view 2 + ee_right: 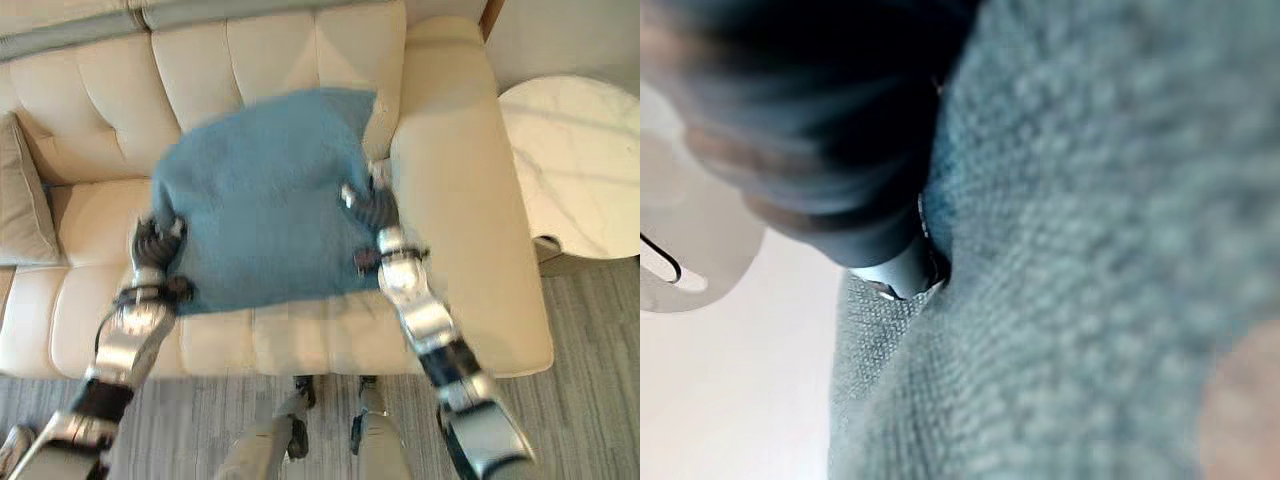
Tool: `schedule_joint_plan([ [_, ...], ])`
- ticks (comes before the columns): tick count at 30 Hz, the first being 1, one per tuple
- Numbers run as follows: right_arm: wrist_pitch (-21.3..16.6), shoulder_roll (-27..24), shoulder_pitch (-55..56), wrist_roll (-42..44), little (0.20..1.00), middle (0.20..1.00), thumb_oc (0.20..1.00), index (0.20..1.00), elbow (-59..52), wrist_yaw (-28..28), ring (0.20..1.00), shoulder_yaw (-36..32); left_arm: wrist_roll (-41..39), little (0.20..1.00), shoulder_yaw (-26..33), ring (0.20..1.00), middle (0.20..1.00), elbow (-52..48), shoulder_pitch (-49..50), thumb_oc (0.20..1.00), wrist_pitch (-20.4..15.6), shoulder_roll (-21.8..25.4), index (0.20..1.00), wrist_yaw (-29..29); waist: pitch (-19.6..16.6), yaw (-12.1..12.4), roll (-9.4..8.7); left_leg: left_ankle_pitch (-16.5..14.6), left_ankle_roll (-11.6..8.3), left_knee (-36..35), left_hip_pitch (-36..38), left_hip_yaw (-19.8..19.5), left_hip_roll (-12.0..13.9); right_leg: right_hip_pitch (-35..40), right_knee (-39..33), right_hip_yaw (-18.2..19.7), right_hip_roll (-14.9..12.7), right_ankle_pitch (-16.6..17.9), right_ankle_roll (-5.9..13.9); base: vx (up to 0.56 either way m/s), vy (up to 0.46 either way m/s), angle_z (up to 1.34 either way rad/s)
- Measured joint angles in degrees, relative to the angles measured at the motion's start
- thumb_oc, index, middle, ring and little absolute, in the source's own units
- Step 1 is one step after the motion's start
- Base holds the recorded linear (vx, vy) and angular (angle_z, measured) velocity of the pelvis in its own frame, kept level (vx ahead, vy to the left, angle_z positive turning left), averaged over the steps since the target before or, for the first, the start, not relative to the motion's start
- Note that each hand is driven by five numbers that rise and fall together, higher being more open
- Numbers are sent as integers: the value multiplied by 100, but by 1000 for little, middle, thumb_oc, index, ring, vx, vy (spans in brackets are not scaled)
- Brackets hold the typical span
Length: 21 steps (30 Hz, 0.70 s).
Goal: Pick up all the scattered cushions and arrange them neatly on the sofa.
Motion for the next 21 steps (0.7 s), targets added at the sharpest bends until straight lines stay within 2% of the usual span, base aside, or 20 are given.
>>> schedule_joint_plan([
  [1, -5, -74, -717, -213, 200, 200, 200, 200, 417, -418, 200, -48, 24, 200, -98, 200, 200, 181, -703, 200, -20, 84, 200, 228, 152, 47, 56, 68, -23, -1, -162, -51, 10, -122, -14, -105, 0, 33, -9, -16, -44, 21],
  [4, -14, -336, -1572, -415, 200, 200, 200, 200, 721, -981, 200, -62, 40, 200, -244, 200, 200, 447, -1721, 200, -227, 231, 200, 491, 375, 65, 124, 195, 61, -1, -368, -164, 29, -285, -15, -198, 18, 82, -79, -11, -35, 19],
  [5, -23, -421, -2189, -473, 200, 200, 200, 200, 1214, -1200, 200, 119, 42, 200, -424, 200, 200, 996, -2395, 200, -346, 317, 200, 602, 403, 90, 135, 215, 72, -2, -529, -186, 29, -432, -14, -238, 19, 112, -118, -1, -30, 6],
  [7, -32, -531, -2714, -473, 200, 200, 200, 200, 1485, -1448, 200, 243, 32, 216, -571, 216, 216, 1412, -3030, 216, -423, 408, 216, 668, 453, 93, 149, 231, 65, -3, -700, -215, 30, -587, -14, -262, 20, 115, -122, 11, -51, 7],
  [8, -31, -581, -2959, -468, 200, 200, 200, 200, 1716, -1525, 200, 344, 12, 558, -723, 558, 558, 1819, -3423, 558, -442, 436, 558, 648, 455, 88, 154, 251, 42, -2, -791, -278, 27, -660, -14, -274, 17, 116, -123, 10, -62, 11],
  [9, -27, -667, -3149, -463, 686, 686, 686, 686, 1879, -1567, 686, 493, -8, 1000, -851, 1000, 1000, 2155, -3742, 1000, -442, 447, 1000, 636, 457, 82, 158, 255, 38, -2, -862, -348, 28, -717, -14, -277, 19, 116, -123, 3, -57, 13],
  [10, -30, -776, -3450, -359, 1000, 1000, 1000, 1000, 2223, -1600, 1000, 752, -41, 1000, -972, 1000, 1000, 2478, -4064, 1000, -432, 521, 1000, 572, 461, 73, 158, 257, 37, -2, -965, -379, 35, -807, -14, -274, 27, 115, -124, 3, -33, 11],
  [14, 1, -1127, -3590, -50, 1000, 1000, 1000, 1000, 2637, -1375, 1000, 1149, -107, 1000, -1145, 1000, 1000, 2676, -4154, 1000, -382, 776, 1000, 285, 493, 76, 154, 258, 37, 0, -1074, -515, 49, -899, 0, -282, 37, 113, -126, 5, -74, 6],
  [17, 45, -1293, -3079, 347, 1000, 1000, 1000, 1000, 2667, -895, 1000, 1191, -261, 1000, -1148, 1000, 1000, 2646, -3785, 1000, -331, 960, 1000, -2, 544, 62, 143, 258, 37, 11, -1014, -644, 91, -944, 283, -279, 49, -1, -116, -2, -53, 2],
  [19, 45, -1251, -2608, 545, 1000, 1000, 1000, 1000, 2632, -623, 1000, 1180, -276, 1000, -1097, 1000, 1000, 2531, -3375, 1000, -325, 993, 1000, -178, 562, 30, 123, 259, 39, 13, -881, -677, 118, -1097, 880, -274, 22, -284, -103, 0, -72, 1],
  [20, 43, -1179, -2252, 621, 1000, 1000, 1000, 1000, 2564, -502, 1000, 1107, -277, 1000, -1033, 1000, 1000, 2407, -3060, 1000, -261, 994, 1000, -235, 565, 1, 126, 268, 51, 15, -812, -771, 135, -1378, 1540, -257, -28, -611, 35, -1, -51, 9],
  [21, 37, -1149, -2032, 672, 1000, 1000, 1000, 1000, 2487, -467, 1000, 1078, -275, 1000, -973, 1000, 1000, 2241, -2824, 1000, -227, 984, 1000, -264, 568, -40, 130, 267, 52, 12, -754, -844, 118, -1492, 1750, -260, -86, -878, 210, -4, -28, 18],
])
